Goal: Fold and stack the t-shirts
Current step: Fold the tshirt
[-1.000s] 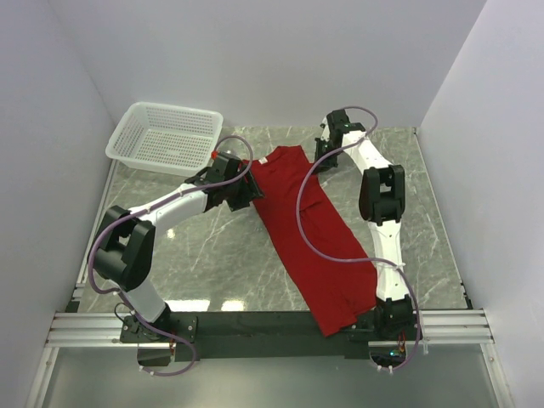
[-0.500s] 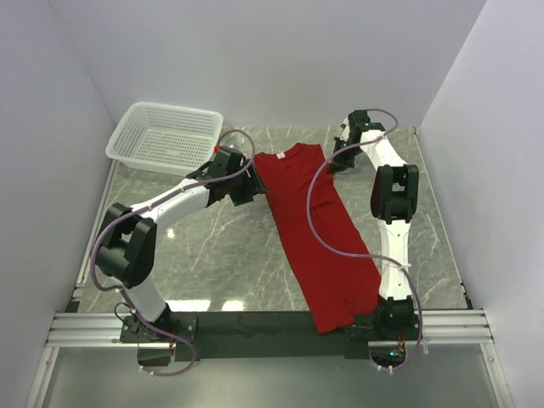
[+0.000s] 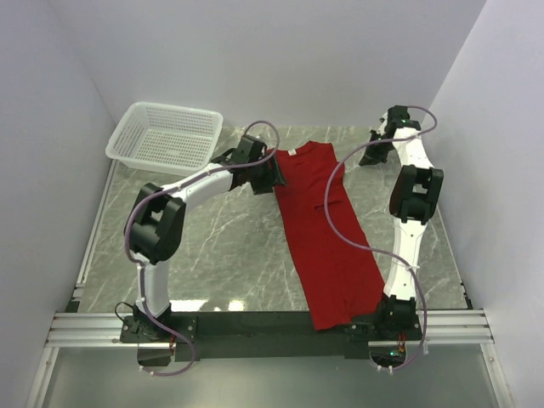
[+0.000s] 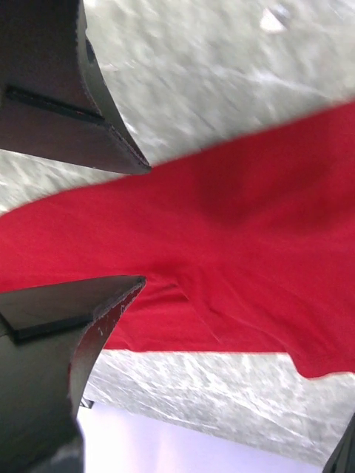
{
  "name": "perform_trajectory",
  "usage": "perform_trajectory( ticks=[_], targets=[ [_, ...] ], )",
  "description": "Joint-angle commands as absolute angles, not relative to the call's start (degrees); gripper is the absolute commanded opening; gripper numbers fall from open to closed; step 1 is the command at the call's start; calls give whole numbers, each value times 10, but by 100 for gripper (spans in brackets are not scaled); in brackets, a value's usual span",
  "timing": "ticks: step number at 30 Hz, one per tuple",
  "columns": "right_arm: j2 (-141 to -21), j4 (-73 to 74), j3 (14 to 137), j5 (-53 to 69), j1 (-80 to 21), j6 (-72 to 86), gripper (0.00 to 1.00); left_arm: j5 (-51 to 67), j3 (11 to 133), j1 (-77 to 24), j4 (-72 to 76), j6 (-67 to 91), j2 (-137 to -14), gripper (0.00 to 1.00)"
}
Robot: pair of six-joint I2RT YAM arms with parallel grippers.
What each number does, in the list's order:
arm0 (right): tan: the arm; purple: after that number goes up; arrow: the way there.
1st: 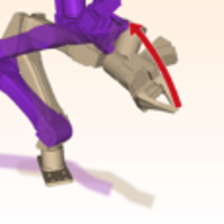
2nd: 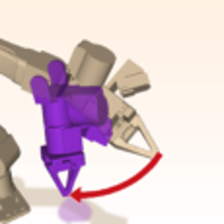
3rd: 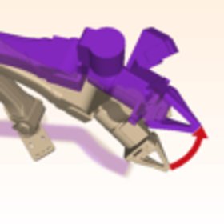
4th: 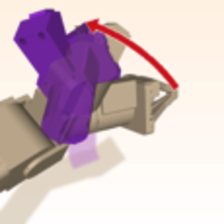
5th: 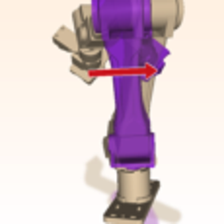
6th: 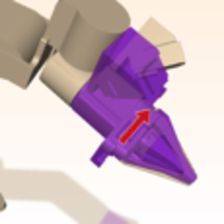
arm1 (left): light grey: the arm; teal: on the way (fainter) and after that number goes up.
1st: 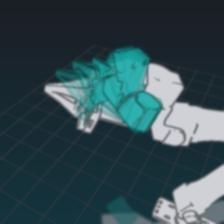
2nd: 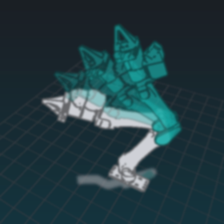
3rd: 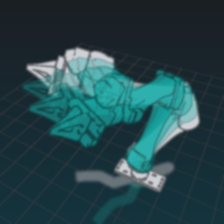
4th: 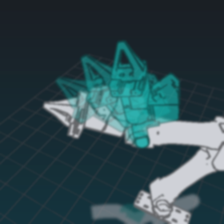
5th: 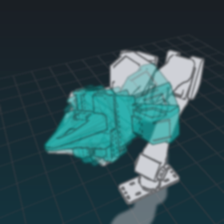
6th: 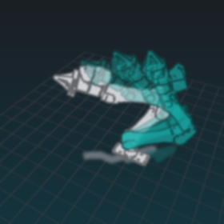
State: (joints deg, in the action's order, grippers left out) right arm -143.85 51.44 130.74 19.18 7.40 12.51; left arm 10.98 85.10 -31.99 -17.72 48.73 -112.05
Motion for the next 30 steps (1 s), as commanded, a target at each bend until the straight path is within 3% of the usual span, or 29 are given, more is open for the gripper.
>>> perform_trajectory(
  ticks=[1, 5, 8, 15, 23, 30],
  targets=[
    [-1406, 501, 1336, 259, 81, 100, 8, 121, 914, -325, -184, 468, -1163, 61],
    [-1333, 469, 1255, 320, 83, 43, 17, 93, 982, -325, -200, 470, -1208, 57],
    [-1272, 462, 1182, 361, 83, 5, 20, 54, 1032, -325, -223, 479, -1247, 49],
    [-1124, 479, 1007, 449, 83, -147, 22, 26, 1126, -322, -272, 495, -1348, 32],
    [-1011, 480, 842, 460, 83, -273, 18, 3, 1154, -291, -322, 519, -1387, 26],
    [-984, 456, 788, 416, 83, -283, 19, 17, 1205, -243, -338, 517, -1431, 26]
  ],
)
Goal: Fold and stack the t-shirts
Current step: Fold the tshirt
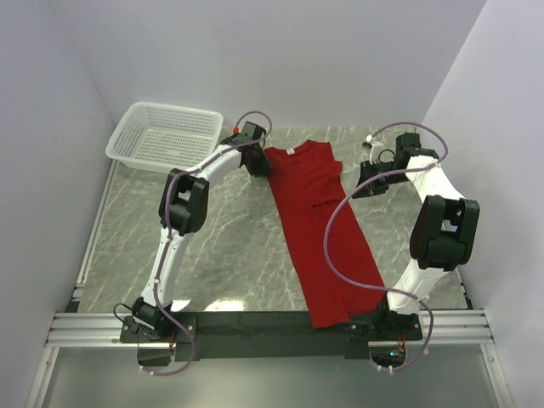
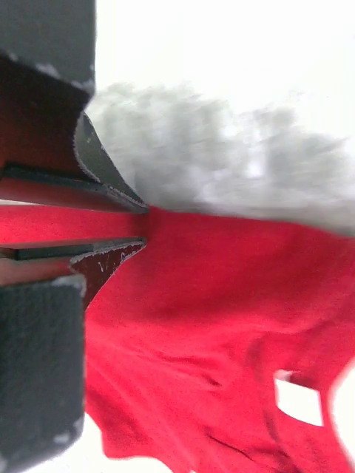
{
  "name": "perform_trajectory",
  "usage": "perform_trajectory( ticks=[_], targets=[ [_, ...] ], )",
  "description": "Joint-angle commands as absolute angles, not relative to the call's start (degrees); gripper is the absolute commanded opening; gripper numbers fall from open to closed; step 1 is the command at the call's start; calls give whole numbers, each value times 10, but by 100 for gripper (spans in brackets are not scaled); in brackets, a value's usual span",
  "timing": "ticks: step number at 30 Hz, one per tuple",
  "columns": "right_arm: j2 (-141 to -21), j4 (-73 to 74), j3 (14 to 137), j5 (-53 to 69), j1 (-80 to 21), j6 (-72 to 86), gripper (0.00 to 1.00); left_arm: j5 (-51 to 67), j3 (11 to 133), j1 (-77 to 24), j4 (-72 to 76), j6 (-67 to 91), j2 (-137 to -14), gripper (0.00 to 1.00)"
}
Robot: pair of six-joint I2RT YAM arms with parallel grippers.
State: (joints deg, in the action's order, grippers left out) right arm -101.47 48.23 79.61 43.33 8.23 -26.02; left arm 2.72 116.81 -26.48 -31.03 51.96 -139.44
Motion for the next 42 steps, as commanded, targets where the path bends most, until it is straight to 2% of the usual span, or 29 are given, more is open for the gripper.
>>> perform_trajectory(
  ticks=[1, 7, 13, 16, 23, 27, 32, 36, 42],
  targets=[
    [-985, 452, 788, 408, 83, -276, 20, 32, 1229, -240, -341, 513, -1438, 27],
    [-1019, 448, 830, 396, 83, -251, 27, 69, 1295, -225, -341, 521, -1482, 27],
    [-1027, 478, 864, 413, 83, -279, 29, 97, 1327, -205, -337, 535, -1504, 28],
    [-1014, 496, 842, 419, 83, -312, 29, 100, 1294, -204, -305, 527, -1473, 29],
    [-984, 480, 788, 427, 83, -315, 29, 67, 1164, -205, -225, 503, -1333, 39],
    [-982, 471, 771, 430, 83, -304, 29, 104, 1125, -214, -196, 482, -1284, 39],
    [-984, 469, 766, 431, 83, -297, 29, 183, 1139, -235, -196, 488, -1310, 38],
    [-980, 468, 762, 426, 85, -295, 29, 192, 1130, -255, -177, 507, -1327, 40],
    [-976, 468, 758, 429, 91, -294, 29, 128, 1164, -262, -233, 512, -1361, 41]
  ],
)
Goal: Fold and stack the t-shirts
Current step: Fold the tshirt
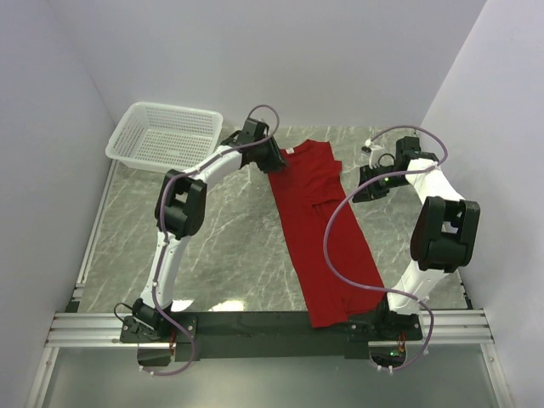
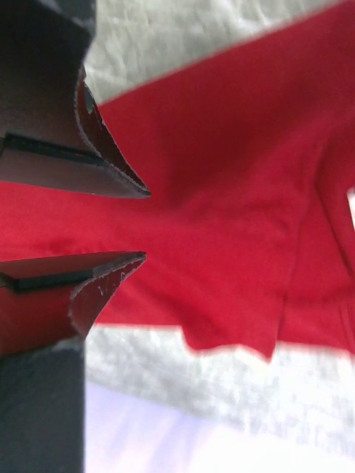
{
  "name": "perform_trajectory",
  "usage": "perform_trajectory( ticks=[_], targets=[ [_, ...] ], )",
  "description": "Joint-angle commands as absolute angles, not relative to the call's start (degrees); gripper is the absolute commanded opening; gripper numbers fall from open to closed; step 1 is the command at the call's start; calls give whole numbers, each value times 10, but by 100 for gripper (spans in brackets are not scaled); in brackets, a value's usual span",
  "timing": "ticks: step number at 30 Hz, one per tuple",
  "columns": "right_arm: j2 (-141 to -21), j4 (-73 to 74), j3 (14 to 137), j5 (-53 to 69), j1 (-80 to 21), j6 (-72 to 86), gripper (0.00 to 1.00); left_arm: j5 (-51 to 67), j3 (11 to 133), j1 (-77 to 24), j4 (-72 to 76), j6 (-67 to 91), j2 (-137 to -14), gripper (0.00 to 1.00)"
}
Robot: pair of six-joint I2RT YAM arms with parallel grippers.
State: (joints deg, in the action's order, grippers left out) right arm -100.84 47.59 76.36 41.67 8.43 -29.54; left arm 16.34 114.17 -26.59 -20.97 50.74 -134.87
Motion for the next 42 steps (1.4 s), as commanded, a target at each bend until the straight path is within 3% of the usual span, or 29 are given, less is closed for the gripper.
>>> perform_trajectory(
  ticks=[1, 11, 22, 24, 28, 34, 42],
  targets=[
    [-976, 468, 757, 428, 92, -294, 29, 114, 1158, -262, -235, 511, -1358, 41],
    [-980, 464, 748, 433, 97, -290, 29, 36, 1132, -252, -258, 488, -1359, 48],
    [-981, 464, 748, 438, 100, -286, 29, 76, 1185, -247, -294, 484, -1418, 47],
    [-981, 463, 749, 439, 101, -283, 29, 83, 1187, -246, -291, 490, -1426, 42],
    [-979, 467, 750, 442, 102, -284, 29, 101, 1180, -238, -269, 511, -1430, 17],
    [-976, 468, 747, 442, 109, -285, 29, 100, 1199, -212, -254, 544, -1437, 1],
    [-974, 464, 739, 433, 113, -287, 30, 92, 1295, -175, -290, 542, -1469, 0]
  ],
)
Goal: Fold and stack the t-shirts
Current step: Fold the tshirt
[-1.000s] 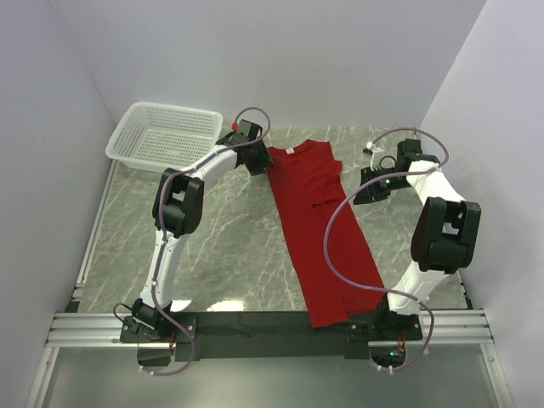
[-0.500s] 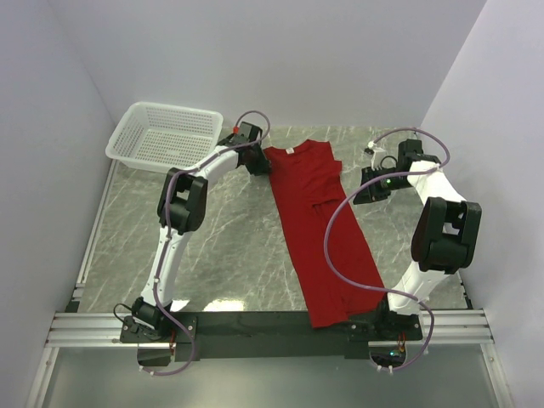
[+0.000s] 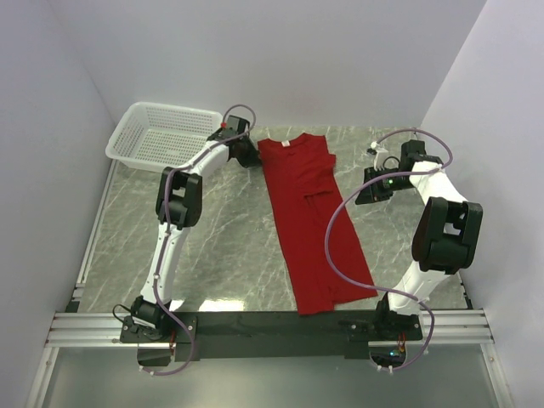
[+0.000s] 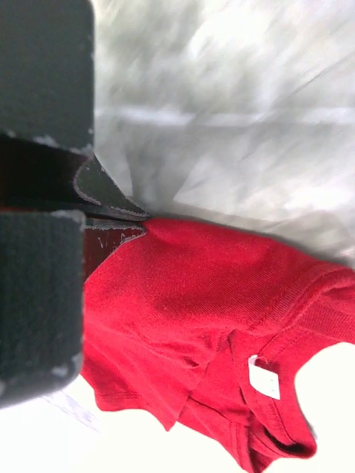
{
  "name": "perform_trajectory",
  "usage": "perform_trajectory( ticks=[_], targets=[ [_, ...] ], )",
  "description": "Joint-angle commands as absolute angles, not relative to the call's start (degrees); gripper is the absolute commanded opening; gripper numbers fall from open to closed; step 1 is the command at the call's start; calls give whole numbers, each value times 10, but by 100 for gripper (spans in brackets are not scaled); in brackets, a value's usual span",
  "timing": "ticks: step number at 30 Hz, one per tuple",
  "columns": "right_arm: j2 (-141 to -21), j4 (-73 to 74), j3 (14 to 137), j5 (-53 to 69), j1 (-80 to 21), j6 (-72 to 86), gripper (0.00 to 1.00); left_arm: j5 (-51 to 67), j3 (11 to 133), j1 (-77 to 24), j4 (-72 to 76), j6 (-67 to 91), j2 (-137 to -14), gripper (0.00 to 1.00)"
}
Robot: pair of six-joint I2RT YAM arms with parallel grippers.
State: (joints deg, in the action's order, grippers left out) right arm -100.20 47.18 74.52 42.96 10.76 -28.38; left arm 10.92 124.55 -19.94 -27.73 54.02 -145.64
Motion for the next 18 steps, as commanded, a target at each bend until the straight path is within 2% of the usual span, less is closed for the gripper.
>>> perform_trajectory(
  ticks=[1, 3, 4, 6, 7, 10, 15, 18],
  targets=[
    [-976, 462, 739, 432, 113, -287, 29, 95, 1302, -171, -292, 542, -1474, 0],
    [-977, 459, 739, 429, 113, -283, 29, 106, 1323, -160, -297, 541, -1488, 1],
    [-983, 456, 741, 428, 113, -280, 30, 112, 1327, -156, -296, 541, -1492, 10],
    [-991, 454, 756, 423, 112, -272, 29, 126, 1334, -149, -289, 538, -1498, 21],
    [-1002, 450, 763, 417, 110, -266, 30, 131, 1334, -149, -287, 532, -1494, 32],
    [-1034, 445, 801, 405, 98, -236, 30, 155, 1321, -150, -262, 526, -1472, 42],
    [-1085, 411, 875, 399, 72, -151, 34, 179, 1286, -156, -233, 506, -1425, 46],
    [-1150, 386, 937, 389, 54, -71, 41, 190, 1260, -162, -218, 494, -1387, 47]
  ],
)
